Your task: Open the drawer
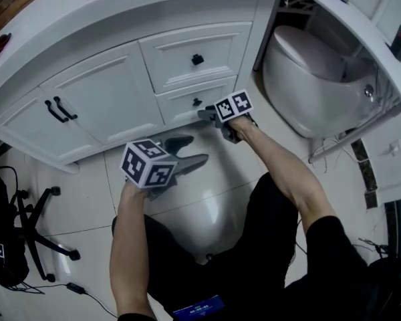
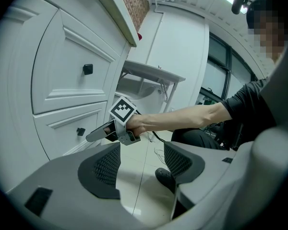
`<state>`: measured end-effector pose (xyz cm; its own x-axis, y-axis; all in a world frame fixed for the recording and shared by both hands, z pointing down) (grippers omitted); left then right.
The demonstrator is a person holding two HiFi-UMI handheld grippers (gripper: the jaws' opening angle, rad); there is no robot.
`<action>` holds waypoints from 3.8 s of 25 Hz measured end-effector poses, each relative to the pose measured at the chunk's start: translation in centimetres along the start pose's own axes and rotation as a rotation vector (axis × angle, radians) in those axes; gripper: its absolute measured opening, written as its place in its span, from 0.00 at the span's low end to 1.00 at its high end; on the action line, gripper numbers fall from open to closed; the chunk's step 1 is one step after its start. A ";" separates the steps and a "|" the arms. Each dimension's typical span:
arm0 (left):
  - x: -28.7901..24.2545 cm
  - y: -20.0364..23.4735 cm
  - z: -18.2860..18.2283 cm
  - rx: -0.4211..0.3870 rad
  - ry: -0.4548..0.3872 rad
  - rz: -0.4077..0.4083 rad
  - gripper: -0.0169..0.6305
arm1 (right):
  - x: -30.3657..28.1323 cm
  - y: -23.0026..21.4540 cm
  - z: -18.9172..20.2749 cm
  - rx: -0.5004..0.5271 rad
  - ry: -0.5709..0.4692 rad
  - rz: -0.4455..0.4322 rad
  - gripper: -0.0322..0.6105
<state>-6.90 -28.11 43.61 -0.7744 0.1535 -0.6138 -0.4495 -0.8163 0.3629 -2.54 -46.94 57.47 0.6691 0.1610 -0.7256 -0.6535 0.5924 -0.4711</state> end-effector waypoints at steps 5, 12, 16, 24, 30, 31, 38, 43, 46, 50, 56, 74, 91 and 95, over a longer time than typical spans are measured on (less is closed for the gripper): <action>-0.2 0.3 0.2 -0.010 0.021 -0.007 0.47 | -0.7 -0.7 -1.4 -0.056 -0.051 0.017 0.38; -0.1 0.6 0.1 -0.013 0.028 -0.008 0.47 | -1.7 -0.9 -2.5 -0.094 -0.081 0.013 0.38; -0.5 0.5 -0.1 -0.025 0.034 -0.001 0.47 | -1.9 -0.7 -3.2 -0.102 -0.107 0.018 0.38; -0.9 0.6 0.0 -0.031 0.050 0.001 0.47 | -2.1 -1.1 -3.6 -0.160 -0.132 0.004 0.33; -1.0 0.4 0.0 -0.034 0.053 0.004 0.47 | -2.1 -0.9 -3.7 -0.214 -0.138 0.002 0.30; -1.0 0.4 0.0 -0.036 0.054 0.004 0.47 | -2.1 -0.9 -3.7 -0.215 -0.137 0.003 0.30; -0.7 0.4 0.1 -0.036 0.054 0.001 0.47 | -2.1 -1.0 -3.7 -0.217 -0.124 0.001 0.30; -0.6 0.2 0.0 -0.040 0.052 0.003 0.47 | -2.1 -0.9 -3.7 -0.193 -0.110 0.007 0.29; -0.5 0.2 0.0 -0.040 0.052 0.001 0.47 | -2.1 -0.8 -3.6 -0.181 -0.104 0.008 0.29; -0.4 0.2 0.1 -0.038 0.049 -0.001 0.47 | -2.0 -0.8 -3.5 -0.174 -0.098 0.007 0.29; 0.1 0.0 0.3 -0.037 0.044 -0.006 0.47 | -1.9 -0.7 -3.3 -0.178 -0.088 -0.005 0.29; 0.4 -2.3 0.2 -0.054 0.038 -0.013 0.47 | -0.7 1.0 -0.1 -0.122 0.004 -0.010 0.28; 1.4 -5.7 1.3 -0.067 0.049 -0.055 0.47 | 0.4 2.8 3.4 -0.050 0.095 0.020 0.28; 1.5 -6.7 1.3 -0.074 0.050 -0.059 0.47 | 0.7 3.2 4.2 -0.036 0.113 0.028 0.28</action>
<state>-5.60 -21.72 41.18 -0.7234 0.1762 -0.6676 -0.4582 -0.8458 0.2733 -2.69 -41.64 57.52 0.6075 0.0865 -0.7896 -0.6853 0.5597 -0.4659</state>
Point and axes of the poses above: the fingertips, and each gripper's own axes: x backward along the fingers, y to its left, z out of its underside, the point moved 2 cm from there along x, backward along the fingers, and after that the axes turned 11 degrees about y, right-handed, at the moved point
